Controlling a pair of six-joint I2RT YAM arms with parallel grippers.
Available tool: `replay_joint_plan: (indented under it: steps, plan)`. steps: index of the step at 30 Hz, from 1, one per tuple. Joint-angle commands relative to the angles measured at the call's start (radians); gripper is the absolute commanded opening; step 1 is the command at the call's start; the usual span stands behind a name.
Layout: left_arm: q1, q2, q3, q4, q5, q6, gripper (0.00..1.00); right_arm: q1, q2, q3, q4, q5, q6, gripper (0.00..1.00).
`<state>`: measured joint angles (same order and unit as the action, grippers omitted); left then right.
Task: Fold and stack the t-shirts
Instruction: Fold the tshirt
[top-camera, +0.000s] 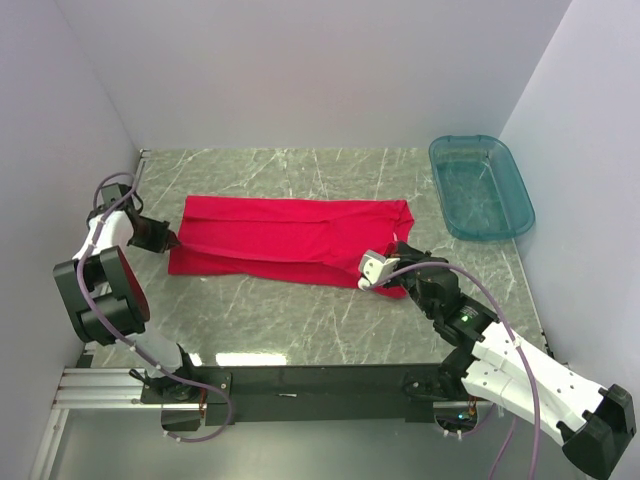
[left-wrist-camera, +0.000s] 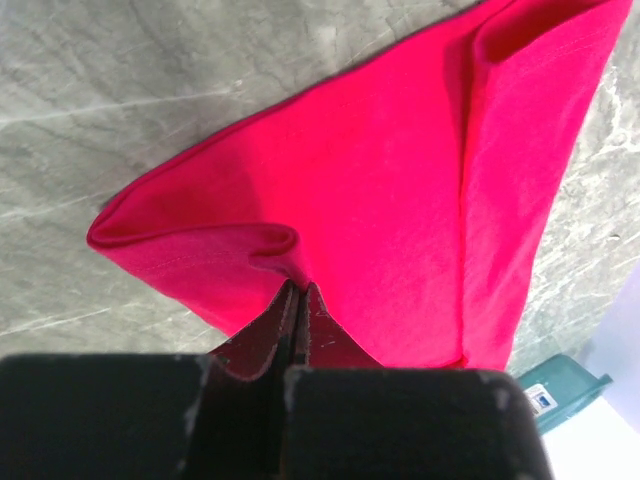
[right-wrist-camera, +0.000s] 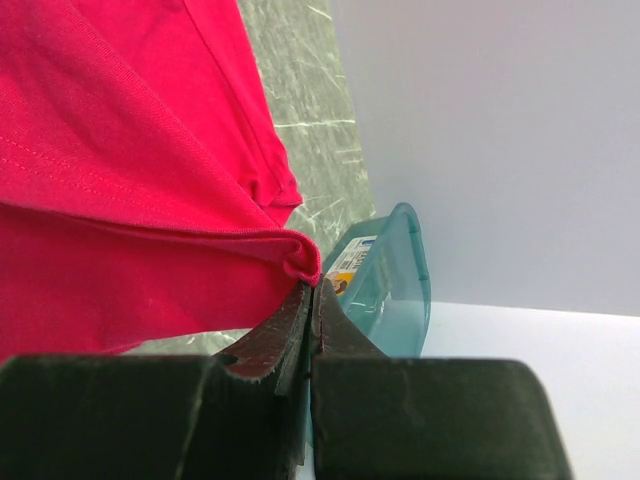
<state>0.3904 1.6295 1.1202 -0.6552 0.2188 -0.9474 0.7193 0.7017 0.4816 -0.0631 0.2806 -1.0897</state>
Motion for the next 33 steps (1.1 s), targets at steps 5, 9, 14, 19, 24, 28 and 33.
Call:
replay_joint_plan:
  steps: [5,9,14,19,24,28,33]
  plan:
    - [-0.03,0.046,0.067,-0.014,-0.036,0.044,0.0,-0.014,-0.022,-0.012,0.043,0.015,0.013,0.0]
    - [-0.042,0.07,0.089,-0.023,-0.047,0.05,0.01,-0.014,-0.021,-0.018,0.049,0.015,0.013,0.0]
    - [-0.056,0.084,0.112,-0.027,-0.061,0.056,0.0,-0.021,-0.013,-0.029,0.059,0.009,0.01,0.0]
    - [-0.064,0.096,0.127,-0.034,-0.065,0.062,0.0,-0.03,0.018,-0.026,0.1,-0.003,0.011,0.0]
    - [-0.064,0.105,0.133,-0.035,-0.073,0.068,0.01,-0.058,0.076,0.009,0.134,-0.032,0.008,0.0]
    - [-0.064,0.112,0.136,-0.035,-0.075,0.071,0.01,-0.072,0.128,0.043,0.154,-0.063,-0.004,0.0]
    - [-0.064,0.119,0.141,-0.037,-0.081,0.079,0.01,-0.096,0.177,0.077,0.178,-0.093,-0.012,0.0]
